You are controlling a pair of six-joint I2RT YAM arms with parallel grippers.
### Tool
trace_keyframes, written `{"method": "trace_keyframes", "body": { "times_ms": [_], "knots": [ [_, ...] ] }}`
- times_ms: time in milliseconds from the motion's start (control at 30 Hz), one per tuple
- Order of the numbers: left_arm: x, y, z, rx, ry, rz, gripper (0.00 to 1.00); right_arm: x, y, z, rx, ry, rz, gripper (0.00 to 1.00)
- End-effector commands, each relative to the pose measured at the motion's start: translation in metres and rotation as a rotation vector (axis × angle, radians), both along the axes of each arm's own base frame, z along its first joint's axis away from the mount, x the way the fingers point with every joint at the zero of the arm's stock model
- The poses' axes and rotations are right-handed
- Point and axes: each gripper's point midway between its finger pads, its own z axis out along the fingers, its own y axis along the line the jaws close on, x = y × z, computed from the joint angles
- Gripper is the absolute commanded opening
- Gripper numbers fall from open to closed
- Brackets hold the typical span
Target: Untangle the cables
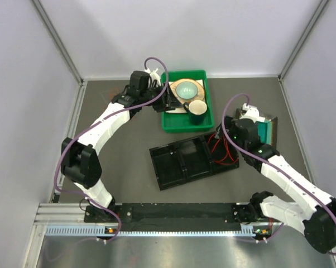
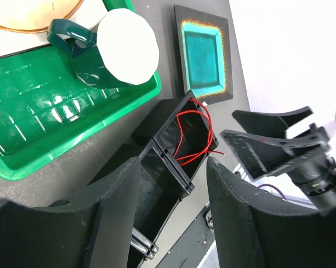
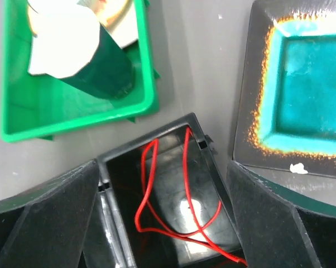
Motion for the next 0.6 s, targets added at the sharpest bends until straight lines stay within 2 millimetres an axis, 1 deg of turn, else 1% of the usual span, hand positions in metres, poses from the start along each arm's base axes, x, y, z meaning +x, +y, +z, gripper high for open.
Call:
{"method": "trace_keyframes", "body": {
  "times_ms": [0, 33, 67, 100, 133, 167, 200, 267, 300, 333, 433, 533, 567],
  "knots": [
    [0.007, -0.003, 0.021, -0.044, -0.073, -0.017, 0.56, 0.016, 0.006, -0.001, -0.048, 0.034, 0.019, 0.9],
    [0.006, -0.004, 0.02, -0.045, -0.068, -0.021, 0.56, 0.018, 0.009, -0.004, -0.05, 0.048, 0.026, 0.86],
    [0.005, -0.004, 0.02, -0.047, -0.067, -0.021, 0.55, 0.02, 0.013, -0.007, -0.048, 0.06, 0.039, 0.78],
    [0.005, -0.005, 0.019, -0.048, -0.067, -0.022, 0.55, 0.022, 0.015, -0.01, -0.05, 0.068, 0.044, 0.63],
    [0.005, -0.005, 0.018, -0.047, -0.065, -0.022, 0.55, 0.025, 0.016, -0.016, -0.054, 0.083, 0.048, 0.56],
    [0.005, -0.004, 0.018, -0.046, -0.063, -0.017, 0.55, 0.026, 0.019, -0.018, -0.048, 0.086, 0.052, 0.47],
    [0.005, -0.003, 0.018, -0.046, -0.066, -0.018, 0.55, 0.026, 0.019, -0.022, -0.045, 0.09, 0.056, 0.33],
    [0.005, -0.003, 0.016, -0.041, -0.061, -0.016, 0.55, 0.026, 0.02, -0.025, -0.038, 0.092, 0.051, 0.21],
    [0.005, -0.003, 0.016, -0.042, -0.061, -0.015, 0.55, 0.026, 0.02, -0.026, -0.038, 0.094, 0.051, 0.04],
    [0.004, -0.003, 0.015, -0.04, -0.059, -0.016, 0.55, 0.025, 0.02, -0.027, -0.038, 0.097, 0.052, 0.0],
    [0.005, -0.003, 0.011, -0.038, -0.051, -0.015, 0.54, 0.023, 0.021, -0.033, -0.034, 0.105, 0.053, 0.0],
    [0.006, -0.004, 0.009, -0.037, -0.045, -0.016, 0.54, 0.021, 0.021, -0.044, -0.032, 0.119, 0.054, 0.0],
    [0.006, -0.004, 0.009, -0.038, -0.048, -0.018, 0.54, 0.019, 0.018, -0.055, -0.042, 0.138, 0.049, 0.0]
  ]
}}
